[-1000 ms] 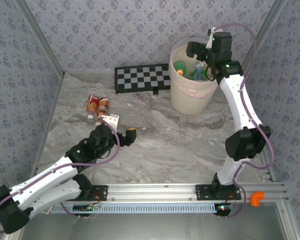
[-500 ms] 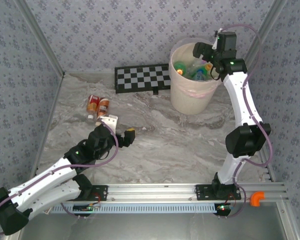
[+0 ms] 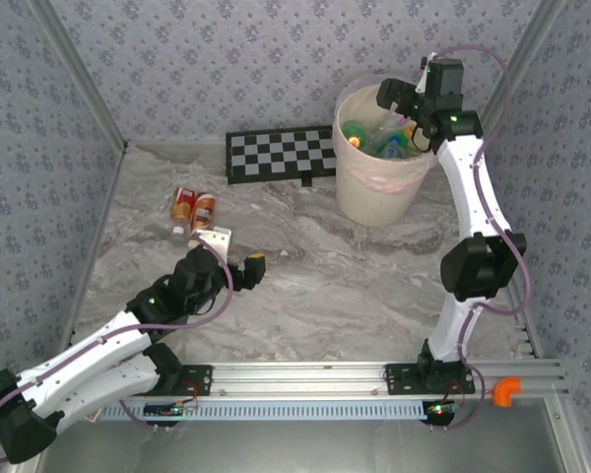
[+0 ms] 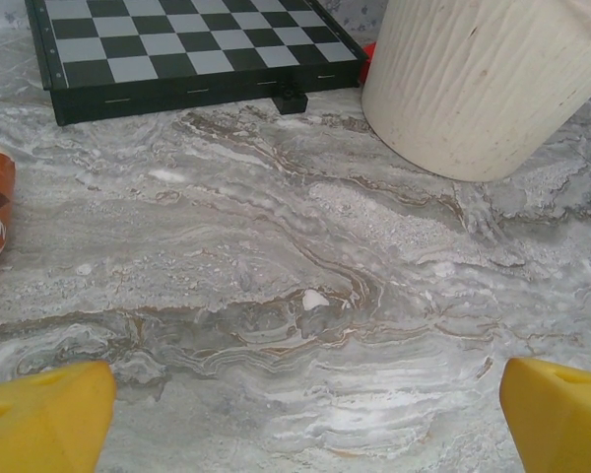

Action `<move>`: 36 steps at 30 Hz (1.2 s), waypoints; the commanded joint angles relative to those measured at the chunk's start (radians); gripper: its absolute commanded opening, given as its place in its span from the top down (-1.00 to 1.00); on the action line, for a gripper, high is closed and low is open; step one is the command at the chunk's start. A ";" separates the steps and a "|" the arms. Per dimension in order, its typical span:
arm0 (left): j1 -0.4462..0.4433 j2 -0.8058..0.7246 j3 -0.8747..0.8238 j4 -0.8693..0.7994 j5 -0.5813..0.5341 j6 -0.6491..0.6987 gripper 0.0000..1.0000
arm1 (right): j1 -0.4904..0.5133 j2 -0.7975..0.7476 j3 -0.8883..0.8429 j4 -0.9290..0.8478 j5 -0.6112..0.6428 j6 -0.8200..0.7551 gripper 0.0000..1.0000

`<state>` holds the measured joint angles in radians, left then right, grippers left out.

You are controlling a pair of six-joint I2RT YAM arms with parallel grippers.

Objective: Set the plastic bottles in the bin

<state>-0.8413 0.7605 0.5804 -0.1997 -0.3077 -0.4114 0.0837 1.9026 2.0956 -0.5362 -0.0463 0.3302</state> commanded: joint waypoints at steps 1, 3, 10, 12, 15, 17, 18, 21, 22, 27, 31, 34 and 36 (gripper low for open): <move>0.006 -0.023 0.004 -0.025 -0.021 -0.018 -1.00 | -0.009 0.067 0.067 -0.028 -0.015 0.018 -0.99; 0.007 -0.035 0.000 -0.032 -0.026 -0.021 -0.99 | -0.011 0.100 0.100 -0.035 -0.016 0.016 -0.99; 0.007 -0.066 -0.005 -0.058 -0.050 -0.020 -0.99 | -0.006 0.205 0.223 -0.103 -0.122 0.019 -0.99; 0.008 -0.067 -0.008 -0.055 -0.050 -0.017 -1.00 | 0.006 0.205 0.229 -0.110 -0.132 0.008 -0.99; 0.008 -0.063 -0.012 -0.046 -0.051 -0.016 -1.00 | 0.014 0.183 0.223 -0.111 -0.139 0.006 -0.99; 0.009 -0.058 -0.018 -0.039 -0.052 -0.018 -1.00 | 0.017 0.157 0.209 -0.110 -0.137 0.005 -0.99; 0.009 -0.055 -0.021 -0.037 -0.052 -0.019 -0.99 | 0.020 0.140 0.198 -0.106 -0.130 0.002 -0.99; 0.013 -0.047 -0.021 -0.032 -0.058 -0.023 -0.99 | 0.028 0.069 0.143 -0.076 -0.110 -0.010 -0.99; 0.013 -0.045 -0.021 -0.029 -0.058 -0.024 -0.99 | 0.032 0.039 0.113 -0.054 -0.108 -0.011 -0.99; 0.018 -0.040 -0.024 -0.014 -0.051 -0.027 -0.99 | 0.057 -0.082 -0.006 0.034 -0.101 -0.016 -0.99; 0.023 -0.032 -0.022 -0.015 -0.052 -0.032 -0.99 | 0.078 -0.147 -0.057 0.041 -0.071 -0.036 -0.99; 0.031 -0.020 -0.019 -0.020 -0.066 -0.043 -1.00 | 0.090 -0.210 -0.134 0.077 -0.059 -0.029 -0.99; 0.047 -0.008 -0.010 -0.034 -0.077 -0.055 -0.99 | 0.099 -0.266 -0.198 0.112 -0.060 -0.024 -0.99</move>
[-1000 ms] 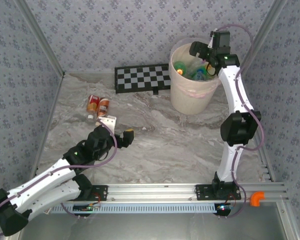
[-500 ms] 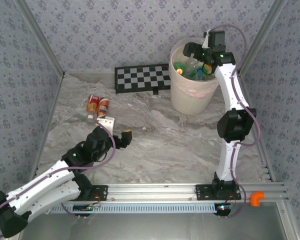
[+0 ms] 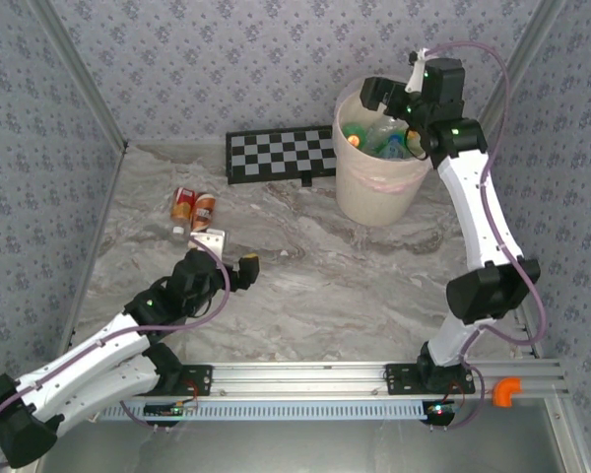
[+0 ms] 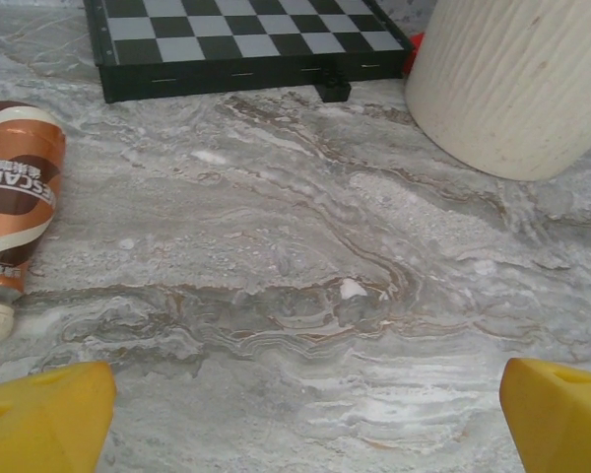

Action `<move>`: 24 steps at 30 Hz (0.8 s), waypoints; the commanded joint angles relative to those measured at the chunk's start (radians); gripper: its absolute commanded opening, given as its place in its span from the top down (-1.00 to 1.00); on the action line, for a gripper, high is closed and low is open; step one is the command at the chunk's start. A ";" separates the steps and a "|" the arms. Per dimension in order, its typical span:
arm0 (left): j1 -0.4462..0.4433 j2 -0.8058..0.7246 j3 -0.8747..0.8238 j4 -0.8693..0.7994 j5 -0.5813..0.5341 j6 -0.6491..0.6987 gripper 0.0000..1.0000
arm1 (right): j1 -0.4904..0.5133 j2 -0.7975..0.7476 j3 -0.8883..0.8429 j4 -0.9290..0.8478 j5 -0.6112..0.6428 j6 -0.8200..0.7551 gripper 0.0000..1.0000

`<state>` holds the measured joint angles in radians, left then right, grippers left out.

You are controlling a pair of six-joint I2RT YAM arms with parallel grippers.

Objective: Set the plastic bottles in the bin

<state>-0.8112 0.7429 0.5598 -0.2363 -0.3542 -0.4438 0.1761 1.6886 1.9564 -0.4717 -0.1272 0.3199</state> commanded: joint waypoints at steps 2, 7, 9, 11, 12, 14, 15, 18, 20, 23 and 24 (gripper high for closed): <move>0.035 0.025 0.018 -0.009 -0.034 -0.036 -0.99 | 0.025 -0.111 -0.132 0.084 0.026 -0.008 -0.99; 0.106 0.068 0.051 -0.043 -0.041 -0.052 -0.99 | 0.097 -0.279 -0.344 0.173 0.037 -0.010 -0.99; 0.135 0.084 0.063 -0.059 -0.046 -0.057 -0.99 | 0.133 -0.355 -0.441 0.212 0.048 -0.014 -0.99; 0.170 0.102 0.069 -0.067 -0.048 -0.057 -0.99 | 0.171 -0.429 -0.549 0.257 0.060 -0.016 -0.99; 0.186 0.110 0.071 -0.069 -0.048 -0.058 -0.99 | 0.189 -0.458 -0.590 0.271 0.065 -0.018 -0.99; 0.220 0.127 0.069 -0.070 -0.048 -0.063 -0.99 | 0.228 -0.523 -0.685 0.298 0.073 -0.018 -0.99; 0.236 0.135 0.066 -0.068 -0.046 -0.066 -0.99 | 0.243 -0.549 -0.720 0.316 0.074 -0.020 -0.99; 0.284 0.168 0.060 -0.062 -0.043 -0.080 -0.99 | 0.286 -0.627 -0.862 0.360 0.077 -0.021 -0.99; 0.311 0.193 0.056 -0.056 -0.048 -0.088 -0.99 | 0.306 -0.677 -0.949 0.398 0.076 -0.022 -0.99; 0.350 0.229 0.047 -0.044 -0.049 -0.104 -0.99 | 0.329 -0.740 -1.059 0.463 0.075 -0.017 -0.99; 0.365 0.238 0.045 -0.039 -0.049 -0.114 -1.00 | 0.334 -0.755 -1.091 0.480 0.072 -0.020 -0.99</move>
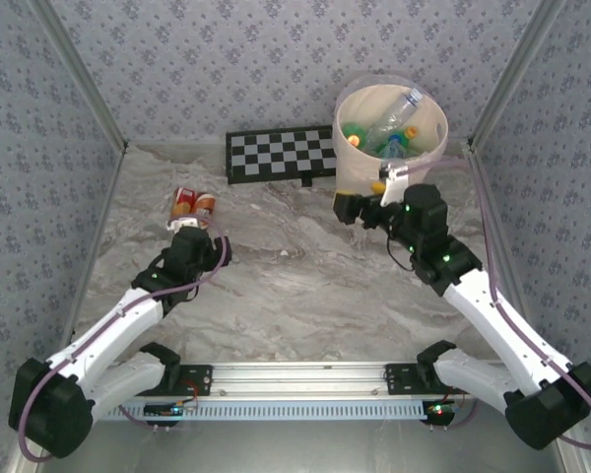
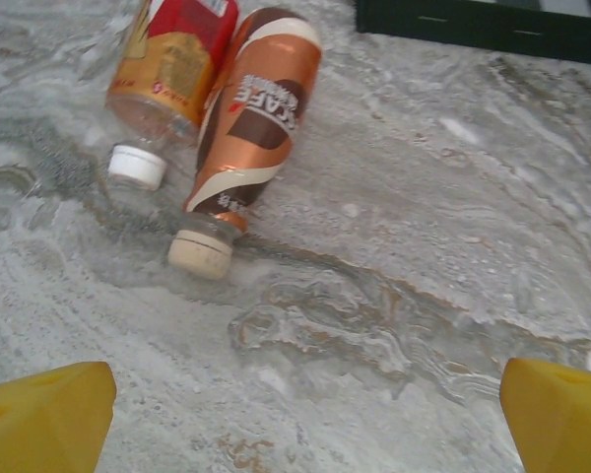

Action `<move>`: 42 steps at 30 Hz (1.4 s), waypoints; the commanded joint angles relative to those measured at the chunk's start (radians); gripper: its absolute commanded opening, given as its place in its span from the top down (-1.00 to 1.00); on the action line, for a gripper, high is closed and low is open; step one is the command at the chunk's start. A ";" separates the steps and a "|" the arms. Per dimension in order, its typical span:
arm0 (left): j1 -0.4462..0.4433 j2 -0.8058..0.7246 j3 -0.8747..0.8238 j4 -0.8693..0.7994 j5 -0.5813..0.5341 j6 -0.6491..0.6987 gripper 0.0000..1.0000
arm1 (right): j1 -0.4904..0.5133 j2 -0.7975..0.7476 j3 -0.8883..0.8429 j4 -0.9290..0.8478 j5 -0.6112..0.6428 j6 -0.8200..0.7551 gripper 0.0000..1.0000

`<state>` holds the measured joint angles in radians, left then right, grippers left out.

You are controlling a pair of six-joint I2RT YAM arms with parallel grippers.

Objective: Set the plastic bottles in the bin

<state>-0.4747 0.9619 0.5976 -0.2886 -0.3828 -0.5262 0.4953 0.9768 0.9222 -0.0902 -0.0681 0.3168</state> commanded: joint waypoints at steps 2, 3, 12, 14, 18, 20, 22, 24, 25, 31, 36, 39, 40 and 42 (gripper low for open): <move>0.068 0.045 -0.001 0.030 -0.010 -0.042 -0.99 | 0.019 -0.067 -0.116 0.141 0.002 -0.029 -0.99; 0.085 0.059 -0.002 0.038 -0.005 -0.048 -0.99 | 0.019 -0.073 -0.136 0.157 -0.003 -0.033 -0.99; 0.275 0.225 0.038 0.127 0.112 -0.059 -0.93 | 0.017 -0.126 -0.297 0.276 -0.052 -0.055 -0.99; 0.295 0.282 0.059 0.151 0.138 -0.051 -0.87 | 0.009 -0.140 -0.313 0.282 -0.050 -0.053 -0.99; 0.306 0.389 0.114 0.167 0.170 -0.040 -0.76 | 0.000 -0.165 -0.339 0.294 -0.056 -0.034 -0.99; 0.306 0.437 0.136 0.175 0.190 -0.034 -0.72 | -0.002 -0.175 -0.347 0.293 -0.053 -0.031 -0.99; 0.305 0.473 0.150 0.186 0.202 -0.032 -0.69 | -0.004 -0.182 -0.349 0.287 -0.048 -0.027 -0.99; 0.306 0.508 0.165 0.192 0.208 -0.023 -0.67 | -0.005 -0.188 -0.352 0.287 -0.048 -0.024 -0.99; 0.307 0.527 0.173 0.193 0.213 -0.015 -0.64 | -0.004 -0.192 -0.354 0.289 -0.048 -0.022 -0.99; 0.308 0.620 0.226 0.188 0.270 0.009 -0.55 | -0.009 -0.191 -0.357 0.289 -0.050 -0.016 -0.99; 0.306 0.672 0.241 0.203 0.329 0.006 -0.47 | -0.013 -0.190 -0.359 0.284 -0.042 -0.016 -0.99; 0.306 0.691 0.246 0.204 0.347 0.008 -0.36 | -0.015 -0.190 -0.359 0.285 -0.042 -0.011 -0.99; 0.304 0.695 0.248 0.205 0.352 0.009 -0.27 | -0.017 -0.190 -0.359 0.284 -0.042 -0.009 -0.99; 0.303 0.698 0.248 0.205 0.356 0.011 -0.11 | -0.019 -0.190 -0.359 0.285 -0.044 -0.008 -0.99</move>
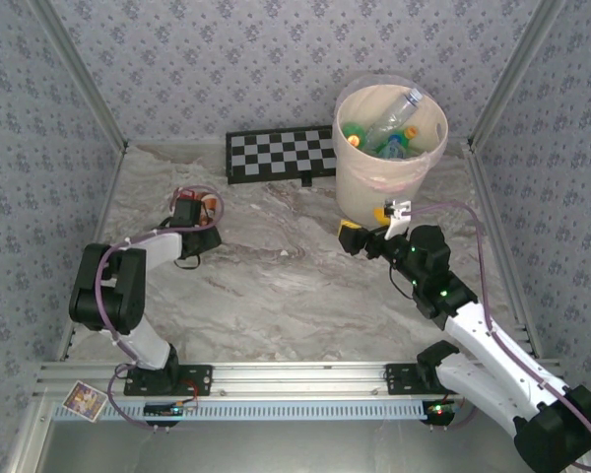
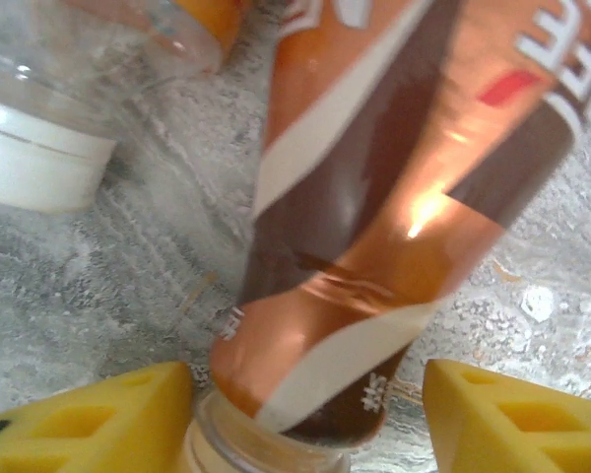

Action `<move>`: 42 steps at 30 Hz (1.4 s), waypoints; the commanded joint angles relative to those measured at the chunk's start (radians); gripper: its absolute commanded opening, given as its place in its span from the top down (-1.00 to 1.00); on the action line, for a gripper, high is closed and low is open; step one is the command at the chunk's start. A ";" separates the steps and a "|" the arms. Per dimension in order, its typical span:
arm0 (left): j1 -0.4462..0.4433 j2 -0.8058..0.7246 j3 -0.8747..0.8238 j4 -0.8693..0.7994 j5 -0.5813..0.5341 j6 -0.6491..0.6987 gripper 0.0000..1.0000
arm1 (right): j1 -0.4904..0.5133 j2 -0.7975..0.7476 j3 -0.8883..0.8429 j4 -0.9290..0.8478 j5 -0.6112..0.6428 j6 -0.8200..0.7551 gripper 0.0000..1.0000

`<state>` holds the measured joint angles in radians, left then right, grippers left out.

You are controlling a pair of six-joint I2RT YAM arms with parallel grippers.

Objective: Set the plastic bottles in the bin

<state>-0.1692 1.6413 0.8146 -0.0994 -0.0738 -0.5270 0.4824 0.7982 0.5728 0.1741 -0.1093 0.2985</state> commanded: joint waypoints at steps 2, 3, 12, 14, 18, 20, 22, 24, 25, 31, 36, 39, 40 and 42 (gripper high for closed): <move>-0.007 0.019 0.032 0.012 0.048 0.013 0.03 | -0.008 -0.013 -0.011 0.020 -0.004 0.014 -0.99; -0.011 0.017 0.032 0.008 0.047 0.015 0.08 | -0.009 -0.013 -0.010 0.020 -0.004 0.015 -0.99; -0.080 -0.043 0.032 -0.030 0.005 0.027 0.29 | -0.014 -0.014 -0.015 0.028 -0.010 0.023 -0.99; -0.099 -0.063 0.029 -0.037 0.000 0.025 0.29 | -0.014 -0.015 -0.016 0.027 -0.010 0.022 -0.99; -0.142 -0.108 0.025 -0.052 -0.004 0.016 0.30 | -0.017 -0.015 -0.017 0.032 -0.015 0.027 -0.99; -0.167 -0.142 0.017 -0.058 -0.004 0.013 0.31 | -0.021 -0.015 -0.020 0.036 -0.020 0.034 -0.99; -0.194 -0.182 0.011 -0.063 -0.011 0.017 0.31 | -0.024 -0.018 -0.019 0.040 -0.017 0.054 -0.99; -0.228 -0.231 0.001 -0.061 -0.018 0.030 0.31 | -0.025 -0.026 -0.015 0.049 -0.023 0.072 -0.99; -0.248 -0.259 -0.005 -0.059 -0.026 0.038 0.31 | -0.025 -0.030 -0.008 0.050 -0.037 0.077 -0.99; -0.390 -0.422 -0.047 -0.028 -0.078 0.113 0.30 | -0.026 -0.013 0.085 -0.027 -0.108 0.103 -0.99; -0.516 -0.544 -0.083 0.002 -0.136 0.183 0.30 | -0.020 0.035 0.180 -0.063 -0.195 0.145 -0.99; -0.582 -0.609 -0.106 0.020 -0.146 0.211 0.30 | 0.002 0.086 0.246 -0.093 -0.238 0.161 -0.99; -0.606 -0.632 -0.113 0.025 -0.147 0.223 0.31 | 0.014 0.107 0.274 -0.106 -0.252 0.162 -0.98; -0.649 -0.670 -0.125 0.031 -0.154 0.246 0.30 | 0.042 0.151 0.324 -0.135 -0.268 0.166 -0.92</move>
<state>-0.7803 1.0203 0.7021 -0.1074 -0.1955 -0.3401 0.4946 0.9112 0.8280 0.0963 -0.3103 0.4400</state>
